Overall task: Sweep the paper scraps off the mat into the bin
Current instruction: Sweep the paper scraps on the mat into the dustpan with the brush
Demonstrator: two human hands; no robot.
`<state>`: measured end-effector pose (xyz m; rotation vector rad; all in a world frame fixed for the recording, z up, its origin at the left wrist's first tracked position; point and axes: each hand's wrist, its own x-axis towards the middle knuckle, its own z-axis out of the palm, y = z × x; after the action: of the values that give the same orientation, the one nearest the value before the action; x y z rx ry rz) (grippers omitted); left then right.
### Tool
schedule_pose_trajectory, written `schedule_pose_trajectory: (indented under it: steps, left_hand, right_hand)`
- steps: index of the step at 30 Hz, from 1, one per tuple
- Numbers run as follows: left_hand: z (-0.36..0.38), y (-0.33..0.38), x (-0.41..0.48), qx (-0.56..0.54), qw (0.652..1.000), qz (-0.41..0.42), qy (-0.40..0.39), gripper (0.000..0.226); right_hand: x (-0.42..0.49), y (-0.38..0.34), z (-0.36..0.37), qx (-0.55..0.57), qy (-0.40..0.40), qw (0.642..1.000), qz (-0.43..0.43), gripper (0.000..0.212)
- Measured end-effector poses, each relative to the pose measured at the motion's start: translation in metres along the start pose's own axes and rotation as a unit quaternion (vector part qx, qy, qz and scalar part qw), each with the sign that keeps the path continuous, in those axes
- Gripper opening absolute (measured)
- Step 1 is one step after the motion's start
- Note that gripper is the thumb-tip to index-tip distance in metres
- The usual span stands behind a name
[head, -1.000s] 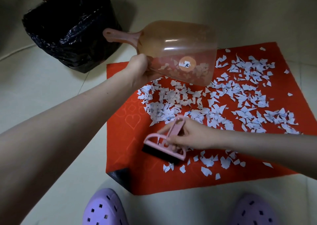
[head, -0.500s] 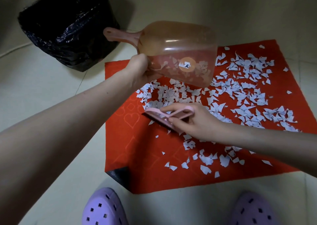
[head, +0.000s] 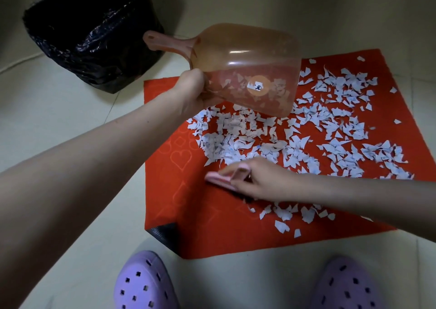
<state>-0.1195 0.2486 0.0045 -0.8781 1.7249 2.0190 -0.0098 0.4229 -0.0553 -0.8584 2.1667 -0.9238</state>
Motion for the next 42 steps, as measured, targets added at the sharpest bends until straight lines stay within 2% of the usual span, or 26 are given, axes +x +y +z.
schedule_pose_trajectory:
  steps: [2,5,7,10,14,16,19,22,25,28,32,35,38,42]
  left_hand:
    - [-0.002,0.000,0.000,-0.006,1.000,-0.005,0.001,0.030]
    - [-0.004,0.002,-0.001,-0.014,1.000,-0.005,-0.006,0.031]
    - [-0.004,0.003,-0.003,-0.022,1.000,-0.003,-0.012,0.032]
    - [-0.002,0.002,-0.001,-0.020,1.000,-0.002,-0.014,0.032]
    - [0.000,0.000,0.001,-0.005,1.000,0.005,-0.013,0.031]
    - [0.002,0.001,-0.001,-0.009,1.000,0.008,-0.019,0.030]
    - [0.002,0.003,-0.004,-0.015,1.000,0.006,-0.018,0.030]
    - [0.000,0.006,-0.005,-0.034,0.999,0.004,-0.025,0.029]
    - [-0.004,0.012,-0.004,-0.058,0.998,-0.002,-0.018,0.022]
    - [-0.006,0.018,0.000,-0.091,0.996,-0.006,-0.006,0.021]
    - [-0.005,0.018,0.001,-0.092,0.996,-0.005,-0.002,0.023]
    - [-0.004,0.017,0.003,-0.090,0.996,-0.010,-0.013,0.024]
    - [-0.006,0.017,0.005,-0.102,0.995,-0.013,-0.013,0.024]
    - [-0.014,0.020,0.010,-0.100,0.995,-0.012,-0.008,0.021]
  right_hand:
    - [0.002,0.001,-0.012,-0.015,0.083,0.996,-0.032,0.032]
    - [-0.001,0.000,-0.018,-0.009,0.125,0.989,-0.074,0.032]
    - [-0.002,-0.004,-0.016,0.029,0.106,0.991,-0.069,0.031]
    - [0.001,-0.007,-0.004,0.101,0.019,0.995,-0.006,0.030]
    - [0.016,0.003,0.014,0.097,-0.027,0.994,0.043,0.027]
    - [0.024,0.007,0.008,0.092,-0.011,0.993,0.067,0.024]
    - [0.028,0.007,-0.014,0.054,0.056,0.994,0.074,0.024]
    - [0.022,0.000,-0.038,0.008,0.121,0.991,0.049,0.027]
    - [0.023,-0.005,-0.044,0.023,0.167,0.986,0.015,0.026]
    - [0.041,-0.002,-0.031,0.035,0.161,0.986,0.002,0.028]
    - [0.071,-0.002,-0.008,0.075,0.094,0.993,0.007,0.028]
    - [0.082,0.003,-0.006,0.044,0.074,0.996,0.025,0.022]
    - [0.080,0.012,-0.019,0.027,0.084,0.995,0.048,0.023]
    - [0.066,0.022,-0.043,-0.019,0.154,0.987,0.050,0.024]
